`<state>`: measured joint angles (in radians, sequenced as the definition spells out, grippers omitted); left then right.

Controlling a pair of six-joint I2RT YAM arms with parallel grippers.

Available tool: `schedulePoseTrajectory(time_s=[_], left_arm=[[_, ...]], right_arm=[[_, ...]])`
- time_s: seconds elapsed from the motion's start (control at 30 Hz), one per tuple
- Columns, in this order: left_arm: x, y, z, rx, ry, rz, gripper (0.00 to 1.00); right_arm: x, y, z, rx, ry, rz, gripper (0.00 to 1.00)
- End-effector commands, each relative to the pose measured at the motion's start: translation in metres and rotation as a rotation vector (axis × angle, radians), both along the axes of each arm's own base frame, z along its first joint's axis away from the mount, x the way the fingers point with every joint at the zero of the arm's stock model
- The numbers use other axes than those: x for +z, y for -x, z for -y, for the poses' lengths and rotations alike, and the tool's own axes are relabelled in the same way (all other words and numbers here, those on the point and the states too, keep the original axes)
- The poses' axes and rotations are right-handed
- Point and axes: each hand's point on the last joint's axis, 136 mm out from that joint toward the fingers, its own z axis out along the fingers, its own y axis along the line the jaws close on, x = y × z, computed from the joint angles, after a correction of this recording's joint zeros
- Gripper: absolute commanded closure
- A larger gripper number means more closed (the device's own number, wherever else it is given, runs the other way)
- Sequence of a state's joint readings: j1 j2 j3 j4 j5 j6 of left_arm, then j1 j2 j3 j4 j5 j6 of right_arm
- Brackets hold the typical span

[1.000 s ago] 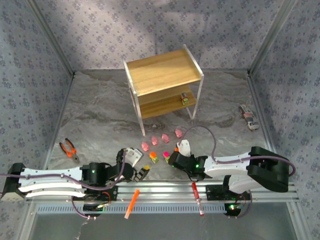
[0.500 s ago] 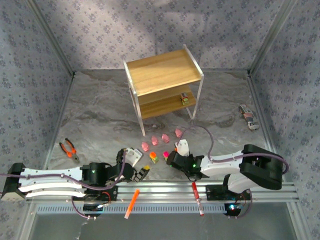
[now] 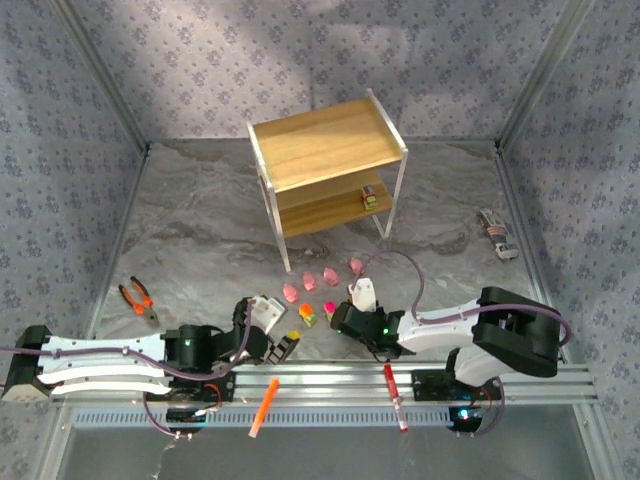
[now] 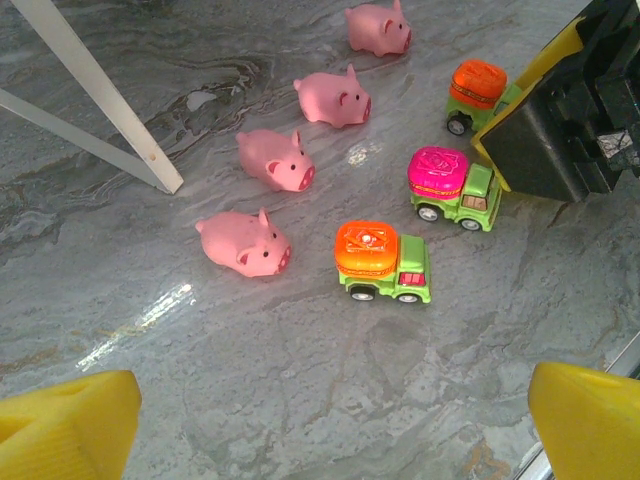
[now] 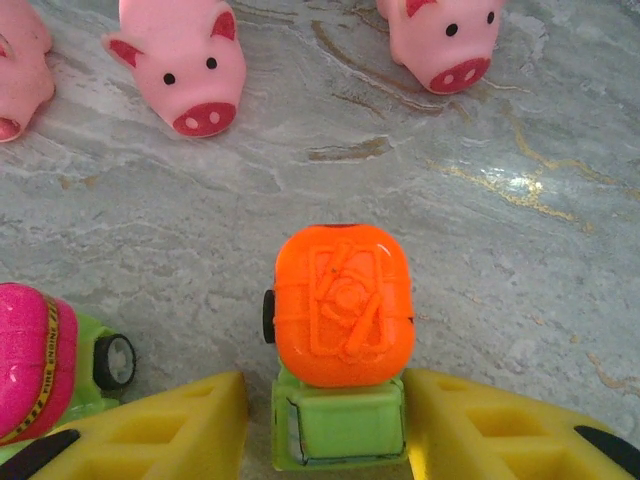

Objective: Place and organize the plastic toys onto the shelf

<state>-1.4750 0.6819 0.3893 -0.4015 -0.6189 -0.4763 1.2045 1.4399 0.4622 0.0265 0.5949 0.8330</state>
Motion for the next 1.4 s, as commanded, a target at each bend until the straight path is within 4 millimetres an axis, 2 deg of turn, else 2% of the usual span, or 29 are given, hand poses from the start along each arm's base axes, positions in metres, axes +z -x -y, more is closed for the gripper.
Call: schedulePoseTrajectory(time_s=[0.0, 0.5, 0.9, 1.1, 1.37], left_arm=[[0.011, -0.001, 0.002, 0.013, 0.020, 0.011, 0.01], [0.012, -0.001, 0.001, 0.014, 0.022, 0.011, 0.01], [0.012, -0.001, 0.001, 0.014, 0.024, 0.011, 0.01], [0.012, -0.001, 0.001, 0.013, 0.024, 0.010, 0.01], [0.010, -0.001, 0.003, 0.011, 0.011, 0.009, 0.01]], right_arm=[[-0.006, -0.003, -0.001, -0.006, 0.002, -0.012, 0.52], [-0.011, -0.013, 0.001, -0.041, 0.022, 0.004, 0.56], [-0.013, -0.014, 0.007, -0.052, 0.047, 0.012, 0.70], [-0.001, -0.014, 0.011, -0.041, 0.051, 0.036, 0.74], [0.028, -0.012, 0.021, -0.027, 0.036, 0.073, 0.75]])
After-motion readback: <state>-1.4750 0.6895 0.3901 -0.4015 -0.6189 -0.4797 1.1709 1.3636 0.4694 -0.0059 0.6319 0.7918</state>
